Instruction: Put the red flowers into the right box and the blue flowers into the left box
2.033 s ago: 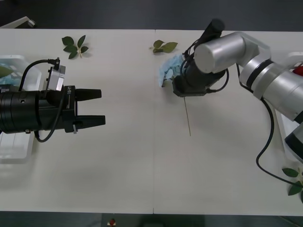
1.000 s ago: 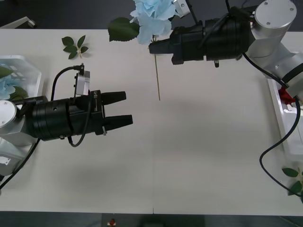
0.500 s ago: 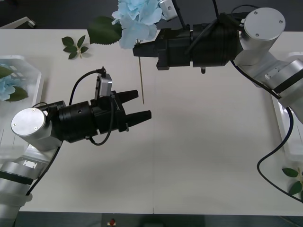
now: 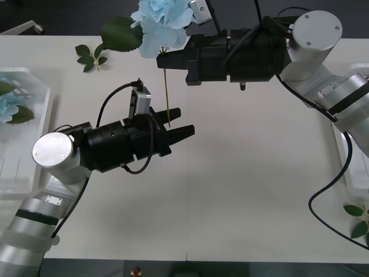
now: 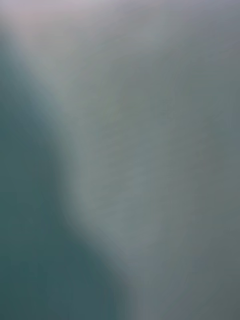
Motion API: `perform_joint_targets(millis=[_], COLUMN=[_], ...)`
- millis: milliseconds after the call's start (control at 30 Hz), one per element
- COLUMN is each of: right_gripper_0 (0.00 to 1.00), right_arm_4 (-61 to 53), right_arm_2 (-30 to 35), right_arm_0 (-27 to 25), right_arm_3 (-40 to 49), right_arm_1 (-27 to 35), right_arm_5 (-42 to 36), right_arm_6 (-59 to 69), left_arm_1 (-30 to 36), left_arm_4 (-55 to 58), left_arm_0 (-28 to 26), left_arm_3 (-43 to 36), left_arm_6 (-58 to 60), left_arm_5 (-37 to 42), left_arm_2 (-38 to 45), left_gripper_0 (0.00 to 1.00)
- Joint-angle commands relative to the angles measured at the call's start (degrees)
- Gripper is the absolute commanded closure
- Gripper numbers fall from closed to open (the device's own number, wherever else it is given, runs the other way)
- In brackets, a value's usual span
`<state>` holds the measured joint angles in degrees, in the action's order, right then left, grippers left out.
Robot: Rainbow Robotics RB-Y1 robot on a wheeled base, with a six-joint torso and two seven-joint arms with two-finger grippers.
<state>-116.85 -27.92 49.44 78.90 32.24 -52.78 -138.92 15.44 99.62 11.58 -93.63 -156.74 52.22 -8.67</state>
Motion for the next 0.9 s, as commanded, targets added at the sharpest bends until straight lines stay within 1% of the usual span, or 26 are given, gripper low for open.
perform_joint_targets(millis=[33, 500, 567, 600, 633, 667, 700, 733, 767, 867, 900], right_gripper_0=[1.00, 1.00, 0.95, 0.84, 0.68, 0.59, 0.41, 0.28, 0.18, 0.04, 0.01], right_arm_4=[-0.5, -0.7, -0.8, -1.0, -1.0, -0.9, -0.9, -0.7, -0.4, -0.9, -1.0], right_arm_2=[0.7, 0.4, 0.4, 0.4, 0.4, 0.4, 0.4, 0.4, 0.4, 0.4, 0.4], right_arm_0=[1.1, 1.1, 1.2, 1.1, 1.1, 1.1, 1.1, 1.1, 1.1, 1.1, 1.1], right_arm_3=[2.5, 2.5, 2.5, 2.6, 2.6, 2.7, 2.6, 2.6, 2.6, 2.7, 2.9], right_arm_1=[-0.2, -0.1, 0.1, 0.2, 0.3, 0.4, 0.6, 0.9, 1.3, 2.5, 2.7], right_arm_5=[0.0, 0.0, 0.0, 0.1, 0.2, 0.3, 0.5, 0.7, 0.7, 0.9, 1.0], right_arm_6=[0.1, 0.1, 0.1, 0.0, -0.1, -0.1, -0.2, -0.5, -0.7, -1.2, -1.3], left_arm_1=[-1.2, -1.3, -1.0, -0.8, -0.5, -0.2, 0.3, 1.1, 2.3, 6.3, 7.1], left_arm_4=[0.0, 0.4, 0.5, 0.6, 0.7, 0.9, 1.4, 2.0, 2.9, 5.5, 6.1], left_arm_0=[2.3, 2.3, 2.3, 2.3, 2.3, 2.3, 2.3, 2.3, 2.3, 2.9, 3.1], left_arm_3=[-0.9, -0.9, -0.9, -0.9, -0.9, -0.9, -0.9, -0.9, -0.9, -1.0, -1.1], left_arm_6=[1.7, 1.7, 1.7, 1.7, 1.7, 1.7, 1.7, 1.7, 1.7, 1.7, 1.7], left_arm_5=[-0.9, -1.6, -1.6, -1.6, -1.7, -1.7, -1.7, -1.6, -1.6, -1.2, -1.1], left_arm_2=[-0.1, -0.1, -0.1, 0.0, -0.1, -0.1, -0.1, -0.1, -0.1, -0.1, -0.1], left_gripper_0=[1.00, 1.00, 1.00, 1.00, 1.00, 1.00, 1.00, 1.00, 1.00, 1.00, 1.00])
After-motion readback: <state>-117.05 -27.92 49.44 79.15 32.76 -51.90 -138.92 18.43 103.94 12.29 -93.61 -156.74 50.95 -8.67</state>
